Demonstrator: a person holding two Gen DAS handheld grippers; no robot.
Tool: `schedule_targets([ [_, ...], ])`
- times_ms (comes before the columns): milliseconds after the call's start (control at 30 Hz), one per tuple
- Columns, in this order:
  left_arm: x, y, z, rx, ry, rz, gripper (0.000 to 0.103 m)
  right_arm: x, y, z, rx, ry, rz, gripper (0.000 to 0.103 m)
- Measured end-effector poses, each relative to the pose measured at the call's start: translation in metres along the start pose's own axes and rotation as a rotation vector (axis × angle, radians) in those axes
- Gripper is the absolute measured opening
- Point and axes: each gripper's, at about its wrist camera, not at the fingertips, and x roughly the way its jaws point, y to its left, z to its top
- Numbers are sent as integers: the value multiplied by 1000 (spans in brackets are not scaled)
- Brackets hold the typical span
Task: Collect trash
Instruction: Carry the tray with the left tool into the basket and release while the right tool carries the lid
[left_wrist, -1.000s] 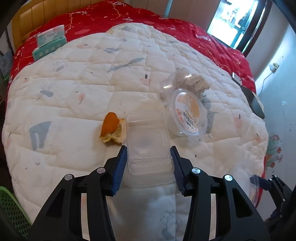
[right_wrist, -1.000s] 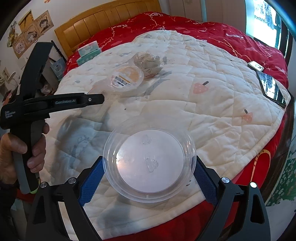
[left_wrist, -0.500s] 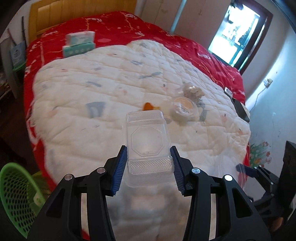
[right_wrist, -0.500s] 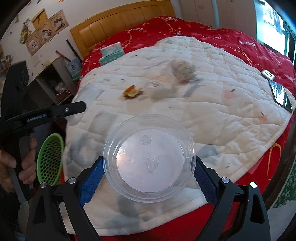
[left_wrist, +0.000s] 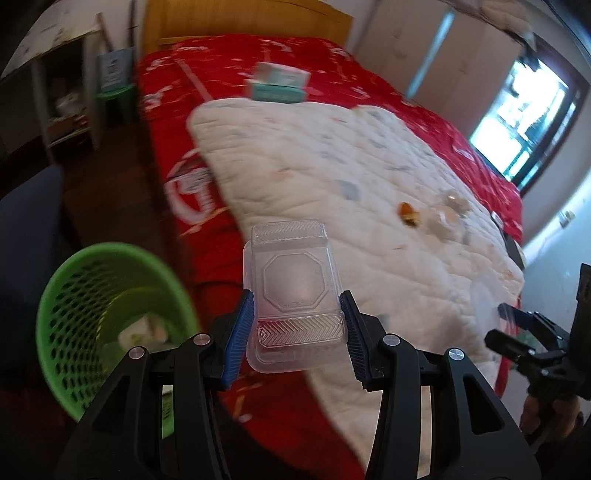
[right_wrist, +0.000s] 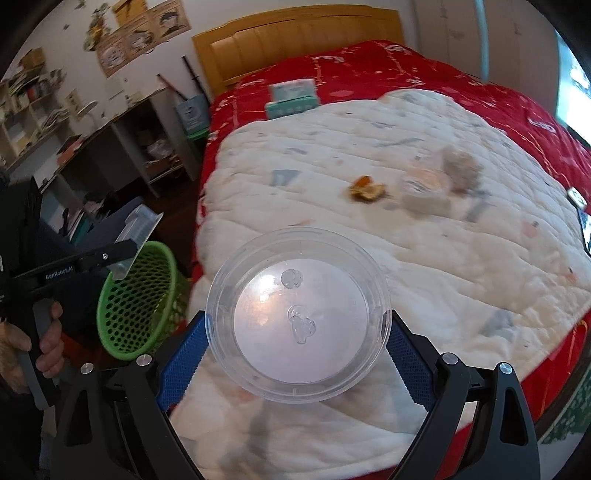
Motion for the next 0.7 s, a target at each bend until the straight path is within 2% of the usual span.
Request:
schedule_targets([
  [200, -21, 63, -19, -112, -13, 75, 47, 10, 34, 6, -60, 14, 34, 89],
  [400, -27, 123, -37, -208, 18, 156, 47, 20, 63, 10, -105, 27, 68, 89],
  [700, -11, 176, -60, -300, 99, 235, 47, 30, 90, 11, -152, 49, 97, 89],
])
